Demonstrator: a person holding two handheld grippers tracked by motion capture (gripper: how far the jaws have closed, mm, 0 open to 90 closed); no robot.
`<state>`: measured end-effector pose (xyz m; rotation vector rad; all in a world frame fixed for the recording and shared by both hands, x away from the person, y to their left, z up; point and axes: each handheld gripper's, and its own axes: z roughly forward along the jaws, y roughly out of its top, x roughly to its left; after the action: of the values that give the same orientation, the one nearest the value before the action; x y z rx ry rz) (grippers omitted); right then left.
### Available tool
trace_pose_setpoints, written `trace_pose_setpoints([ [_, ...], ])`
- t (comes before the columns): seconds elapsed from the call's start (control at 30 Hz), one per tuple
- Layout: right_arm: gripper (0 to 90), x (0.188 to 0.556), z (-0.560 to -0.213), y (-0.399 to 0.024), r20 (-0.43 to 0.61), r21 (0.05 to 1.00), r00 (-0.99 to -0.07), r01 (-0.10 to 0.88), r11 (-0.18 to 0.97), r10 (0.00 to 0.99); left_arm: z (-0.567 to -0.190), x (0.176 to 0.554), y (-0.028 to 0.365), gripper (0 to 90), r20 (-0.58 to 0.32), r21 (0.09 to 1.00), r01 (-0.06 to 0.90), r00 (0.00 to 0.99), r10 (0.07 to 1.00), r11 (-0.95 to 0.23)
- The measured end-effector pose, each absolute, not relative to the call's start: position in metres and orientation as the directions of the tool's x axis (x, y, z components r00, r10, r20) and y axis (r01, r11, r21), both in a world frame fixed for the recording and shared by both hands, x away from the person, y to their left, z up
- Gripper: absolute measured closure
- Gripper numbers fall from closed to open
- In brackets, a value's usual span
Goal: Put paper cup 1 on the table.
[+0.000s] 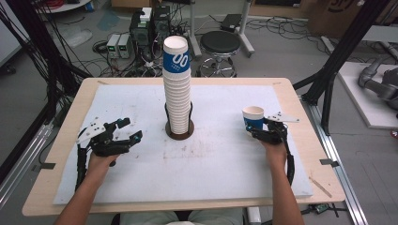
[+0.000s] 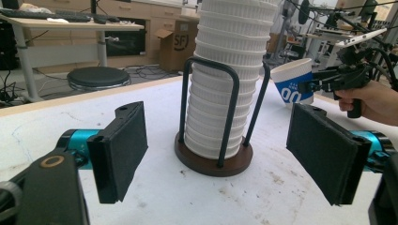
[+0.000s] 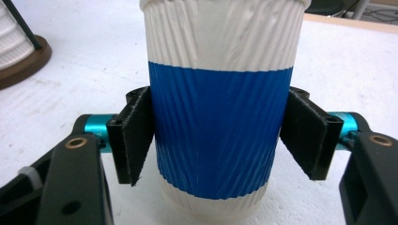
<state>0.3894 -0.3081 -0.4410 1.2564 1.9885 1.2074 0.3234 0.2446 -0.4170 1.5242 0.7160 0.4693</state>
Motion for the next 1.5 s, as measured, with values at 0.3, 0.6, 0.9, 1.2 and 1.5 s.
trace_pose_setpoints([
  [0.3, 28.5, 0.378, -0.441, -0.315, 0.027, 0.858, -0.464, 0.465, 0.217, 0.885, -0.417, 0.322, 0.245, 20.4, -0.126, 0.987, 0.157, 0.717, 0.685, 0.017],
  [0.6, 25.9, 0.37, -0.445, -0.321, 0.03, 0.856, -0.473, 0.467, 0.222, 0.881, -0.417, 0.324, 0.246, 20.8, -0.119, 0.988, 0.152, 0.712, 0.692, 0.014],
  [0.9, 20.6, 0.366, -0.444, -0.322, 0.043, 0.852, -0.479, 0.476, 0.219, 0.877, -0.417, 0.323, 0.245, 20.7, -0.122, 0.987, 0.157, 0.713, 0.691, 0.013],
  [1.2, 19.6, 0.345, -0.439, -0.338, 0.057, 0.838, -0.486, 0.498, 0.223, 0.872, -0.416, 0.324, 0.247, 16.4, -0.146, 0.983, 0.184, 0.69, 0.709, 0.024],
  [1.5, 19.6, 0.309, -0.412, -0.341, 0.058, 0.871, -0.547, 0.436, 0.225, 0.835, -0.414, 0.326, 0.246, 16.4, -0.147, 0.977, 0.213, 0.684, 0.715, -0.002],
])
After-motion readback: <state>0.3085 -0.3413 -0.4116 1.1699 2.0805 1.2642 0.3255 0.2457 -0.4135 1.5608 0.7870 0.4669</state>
